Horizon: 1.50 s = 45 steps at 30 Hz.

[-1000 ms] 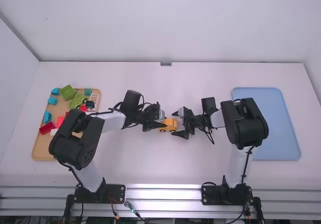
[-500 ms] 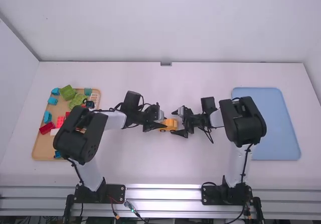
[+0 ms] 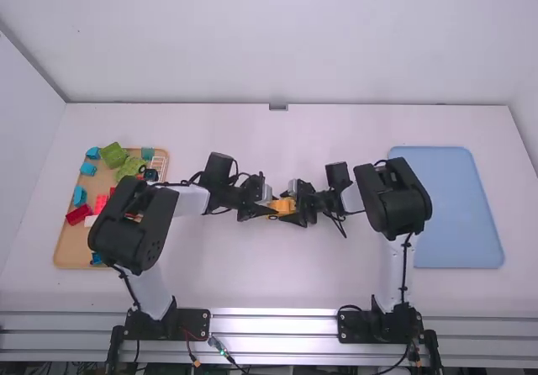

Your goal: Assemble lego blocks to make yellow taxi

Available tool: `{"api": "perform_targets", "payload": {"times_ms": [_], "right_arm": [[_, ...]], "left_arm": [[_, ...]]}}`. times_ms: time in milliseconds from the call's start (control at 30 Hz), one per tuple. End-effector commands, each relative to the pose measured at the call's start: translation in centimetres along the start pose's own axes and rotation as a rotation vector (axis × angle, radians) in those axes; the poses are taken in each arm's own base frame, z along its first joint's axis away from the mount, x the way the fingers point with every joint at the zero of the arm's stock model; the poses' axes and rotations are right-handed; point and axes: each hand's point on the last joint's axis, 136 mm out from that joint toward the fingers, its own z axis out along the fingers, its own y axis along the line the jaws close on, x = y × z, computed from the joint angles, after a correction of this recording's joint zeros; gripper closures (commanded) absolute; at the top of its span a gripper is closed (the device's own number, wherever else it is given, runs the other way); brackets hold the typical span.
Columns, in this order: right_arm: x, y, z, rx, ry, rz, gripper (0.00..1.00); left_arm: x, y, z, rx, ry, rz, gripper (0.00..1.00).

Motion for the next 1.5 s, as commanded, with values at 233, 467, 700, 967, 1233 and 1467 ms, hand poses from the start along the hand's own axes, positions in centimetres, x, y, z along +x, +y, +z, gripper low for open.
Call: {"api": "perform_targets", "payload": {"times_ms": [233,467,700,967,1233,1467], "right_arm": [[0.7,0.2,0.0,0.003,0.015,0.023,0.49],[0.7,0.2,0.0,0.003,0.016,0.023,0.48],[0.7,0.2,0.0,0.003,0.016,0.022,0.47],[0.7,0.2,0.0,0.003,0.016,0.022,0.47],[0.6,0.1,0.0,0.004,0.013,0.017,0.46],[0.6,0.0,0.0,0.007,0.013,0.016,0.46]], "left_arm": [[0.7,1.8,0.3,-0.047,0.014,0.000,0.98],[0.9,2.5,0.8,-0.031,0.003,-0.049,0.98],[1.5,2.5,1.1,-0.033,0.023,-0.059,0.98],[2.3,1.8,1.8,0.009,-0.007,-0.080,0.98],[3.2,1.1,2.1,0.029,0.025,-0.083,0.98],[4.0,-0.2,3.0,0.055,0.092,-0.048,0.98]]}}
